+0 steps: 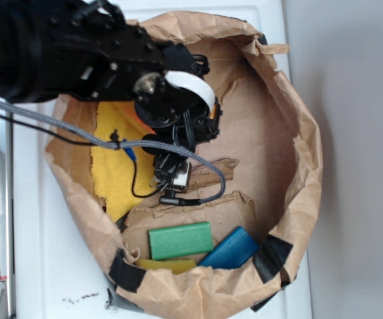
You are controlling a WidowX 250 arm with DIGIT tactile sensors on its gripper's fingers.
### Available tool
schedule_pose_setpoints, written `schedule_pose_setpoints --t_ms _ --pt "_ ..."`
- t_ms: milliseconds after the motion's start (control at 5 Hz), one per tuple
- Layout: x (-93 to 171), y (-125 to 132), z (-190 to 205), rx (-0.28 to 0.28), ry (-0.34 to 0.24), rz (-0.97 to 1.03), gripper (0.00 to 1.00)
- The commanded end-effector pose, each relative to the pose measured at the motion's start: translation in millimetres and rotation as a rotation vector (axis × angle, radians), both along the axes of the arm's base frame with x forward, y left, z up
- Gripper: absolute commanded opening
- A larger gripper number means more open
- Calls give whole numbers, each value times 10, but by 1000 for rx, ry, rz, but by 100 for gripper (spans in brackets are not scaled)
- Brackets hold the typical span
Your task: Grab the yellow cloth.
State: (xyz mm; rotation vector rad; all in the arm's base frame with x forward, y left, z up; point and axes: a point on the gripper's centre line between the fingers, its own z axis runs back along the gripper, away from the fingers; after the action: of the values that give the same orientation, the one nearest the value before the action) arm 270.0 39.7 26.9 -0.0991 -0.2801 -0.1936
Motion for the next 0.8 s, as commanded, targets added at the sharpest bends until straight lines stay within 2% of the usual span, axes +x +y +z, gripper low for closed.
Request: schedule_pose_setpoints --t_ms 0,400,600 --pt "8 -41 -109 39 -10 -102 100" --pt "47 -74 -97 42 -32 -91 100" --pt "60 -72 -79 39 -28 -71 0"
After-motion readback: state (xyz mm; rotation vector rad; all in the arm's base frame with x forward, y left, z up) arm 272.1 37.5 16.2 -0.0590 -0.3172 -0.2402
